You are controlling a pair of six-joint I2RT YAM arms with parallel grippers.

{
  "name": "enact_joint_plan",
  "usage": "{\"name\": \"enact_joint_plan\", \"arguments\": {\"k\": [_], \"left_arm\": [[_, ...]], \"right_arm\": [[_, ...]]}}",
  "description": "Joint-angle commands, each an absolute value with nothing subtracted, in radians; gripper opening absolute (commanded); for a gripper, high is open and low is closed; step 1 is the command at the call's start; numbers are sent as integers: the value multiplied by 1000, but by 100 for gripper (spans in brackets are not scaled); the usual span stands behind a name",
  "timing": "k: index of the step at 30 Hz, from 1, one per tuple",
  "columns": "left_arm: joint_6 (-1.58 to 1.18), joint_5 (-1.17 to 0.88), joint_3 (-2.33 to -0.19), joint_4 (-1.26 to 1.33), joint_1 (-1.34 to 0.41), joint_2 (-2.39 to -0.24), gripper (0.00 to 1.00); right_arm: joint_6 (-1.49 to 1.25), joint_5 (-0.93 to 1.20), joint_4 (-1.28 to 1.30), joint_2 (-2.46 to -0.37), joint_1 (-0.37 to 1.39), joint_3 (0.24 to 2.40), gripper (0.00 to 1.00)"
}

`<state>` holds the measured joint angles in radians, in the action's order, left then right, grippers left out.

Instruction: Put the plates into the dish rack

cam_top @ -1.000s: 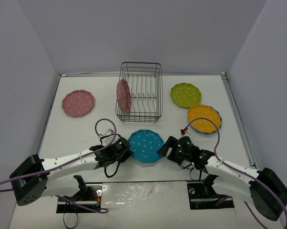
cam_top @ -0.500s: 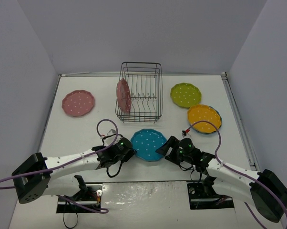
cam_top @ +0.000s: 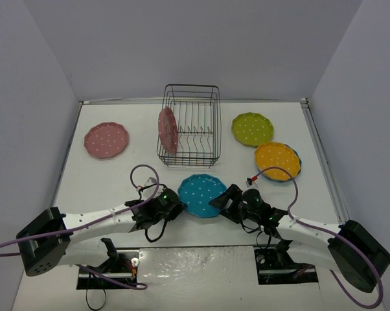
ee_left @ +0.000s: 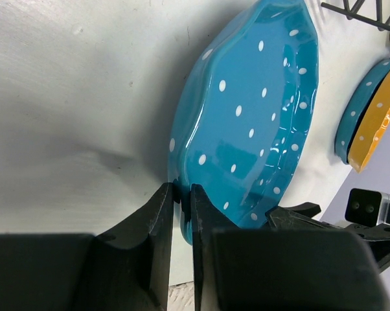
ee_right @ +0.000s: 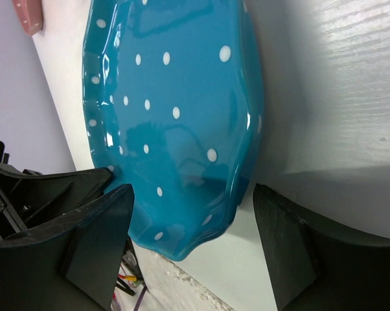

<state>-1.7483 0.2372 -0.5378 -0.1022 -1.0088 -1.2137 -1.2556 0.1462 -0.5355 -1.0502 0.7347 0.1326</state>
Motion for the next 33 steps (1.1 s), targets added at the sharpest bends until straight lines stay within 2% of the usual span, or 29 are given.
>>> {"name": "enact_joint_plan", "arguments": {"k": [1,6,15,23,28,30,31,33], "left_arm": [[-1823,261,-565,115,-1023,-1181,0],[-1835,262,-541,140,-1036,-1178,0],[-1831,263,-523,168,-1044,-1164,0],[-1822,265,-509,178,-1061,-1139,0],[-1816,261,-503,181,-1066,-1133,0],[-1813,261,-494,183,-1066,-1132,0],[-1816,261,-483,183,-1068,-1129,3],[-1819,266,-468,189,-1066,-1125,19]], "right_arm": [[-1291,138,-677,-1098,733,92,71],[-1309,113,-748,-1110,733,41,66],[-1293,49,-742,-1033,731,32,49],[-1286,36,-789,-1049,723,23,26],[-1285,42,-784,-1049,723,37,1],[-1310,48,-775,-1021,723,39,0],[-1325,47,-762,-991,723,41,0],[-1332,42,-715,-946,723,59,0]]}}
